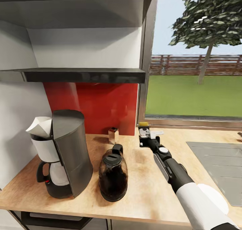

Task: Set up a coffee station on the kitchen countertop: keep the coffee maker on the countertop, move the bottle of coffee from the kitchen shelf to the counter next to the coffee maker, place a paper coffee filter on top of the coffee maker, put the saucer next to the coffee maker with the coffee cup on the saucer, and place the electric kettle next to the coffee maker.

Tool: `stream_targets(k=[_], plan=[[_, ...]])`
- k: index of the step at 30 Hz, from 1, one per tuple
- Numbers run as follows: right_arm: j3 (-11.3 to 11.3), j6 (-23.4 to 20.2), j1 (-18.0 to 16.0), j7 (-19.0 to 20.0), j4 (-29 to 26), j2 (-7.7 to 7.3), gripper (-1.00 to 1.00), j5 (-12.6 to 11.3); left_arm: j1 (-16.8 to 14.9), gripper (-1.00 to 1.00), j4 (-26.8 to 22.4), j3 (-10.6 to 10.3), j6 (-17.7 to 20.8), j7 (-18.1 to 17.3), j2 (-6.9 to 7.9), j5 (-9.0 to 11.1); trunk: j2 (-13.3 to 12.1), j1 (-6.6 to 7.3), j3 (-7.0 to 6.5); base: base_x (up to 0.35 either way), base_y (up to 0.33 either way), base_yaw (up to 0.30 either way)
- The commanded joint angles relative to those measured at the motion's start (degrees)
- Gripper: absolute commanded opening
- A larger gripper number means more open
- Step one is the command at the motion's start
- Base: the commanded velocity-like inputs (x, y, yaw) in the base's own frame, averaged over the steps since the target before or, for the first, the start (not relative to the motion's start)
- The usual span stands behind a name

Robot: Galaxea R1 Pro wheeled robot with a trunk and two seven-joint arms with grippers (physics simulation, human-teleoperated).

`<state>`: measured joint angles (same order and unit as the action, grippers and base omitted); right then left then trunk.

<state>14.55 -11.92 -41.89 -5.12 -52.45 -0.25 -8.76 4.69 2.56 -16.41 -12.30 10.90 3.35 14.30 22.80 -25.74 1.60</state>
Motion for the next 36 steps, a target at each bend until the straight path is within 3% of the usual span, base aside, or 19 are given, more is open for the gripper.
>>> stream_targets(k=[1, 3, 7, 23, 36], plan=[[0.16, 0.11, -0.05, 1.84, -0.10, -0.85, -1.00, -0.57, -0.03, 1.00, 0.07, -0.50, -0.27, 0.09, -0.01, 0.47, 0.12, -0.04, 0.12, 0.015, -0.026, 0.001], [0.14, 0.93, -0.04, 4.49, -0.10, -2.15, -1.00, -0.61, -0.03, 1.00, 0.08, -0.53, -0.27, 0.09, -0.01, 0.47, 0.12, -0.04, 0.12, 0.009, -0.016, 0.000], [0.17, 1.71, -0.04, 6.28, -0.07, -3.22, -1.00, -0.53, -0.03, 1.00, 0.08, -0.55, -0.27, 0.09, -0.08, 0.44, 0.12, -0.04, 0.12, 0.002, -0.004, 0.000], [0.30, 1.72, -0.04, 6.37, -0.14, -3.19, -1.00, -0.73, -0.03, 1.00, 0.08, -0.51, -0.27, 0.00, -0.19, 0.55, 0.12, -0.04, 0.13, 0.000, -0.147, 0.010], [0.38, 1.72, -0.04, 6.35, -0.02, -3.09, -1.00, -0.74, -0.03, 1.00, -0.01, -0.47, -0.27, 0.00, -0.18, 0.64, 0.12, -0.04, 0.14, 0.000, -0.009, 0.255]])
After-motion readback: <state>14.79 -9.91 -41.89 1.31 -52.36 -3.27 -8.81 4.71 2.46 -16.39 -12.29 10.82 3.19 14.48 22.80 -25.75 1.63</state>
